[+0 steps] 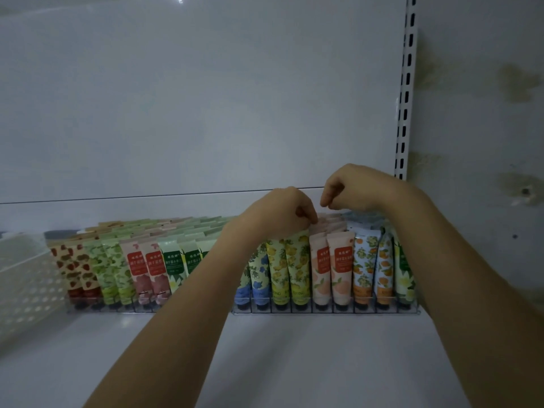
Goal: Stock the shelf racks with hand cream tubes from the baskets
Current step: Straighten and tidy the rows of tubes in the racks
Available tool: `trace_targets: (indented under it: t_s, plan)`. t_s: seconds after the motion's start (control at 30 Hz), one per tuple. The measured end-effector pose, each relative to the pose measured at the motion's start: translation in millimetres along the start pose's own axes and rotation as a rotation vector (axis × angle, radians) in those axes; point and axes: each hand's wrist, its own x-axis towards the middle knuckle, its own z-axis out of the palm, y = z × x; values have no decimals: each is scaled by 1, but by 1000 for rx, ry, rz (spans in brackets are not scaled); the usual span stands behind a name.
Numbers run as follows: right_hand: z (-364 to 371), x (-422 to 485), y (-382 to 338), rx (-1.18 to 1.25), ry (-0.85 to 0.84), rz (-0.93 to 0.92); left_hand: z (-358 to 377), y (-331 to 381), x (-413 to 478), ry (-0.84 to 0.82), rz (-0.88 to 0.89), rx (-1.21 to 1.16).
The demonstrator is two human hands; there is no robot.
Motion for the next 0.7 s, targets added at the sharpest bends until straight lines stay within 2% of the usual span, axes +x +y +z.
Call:
trace_targets:
  t_s: [0.2,0.4,0.7]
  plan:
    - [15,5,-2,19,131,-3,2,-15,2,116,-89,53]
    - [29,10,-2,-8,47,25,9,-20,5,59,-115,100]
    - [28,10,1,45,11,15,9,-21,6,47,-102,106]
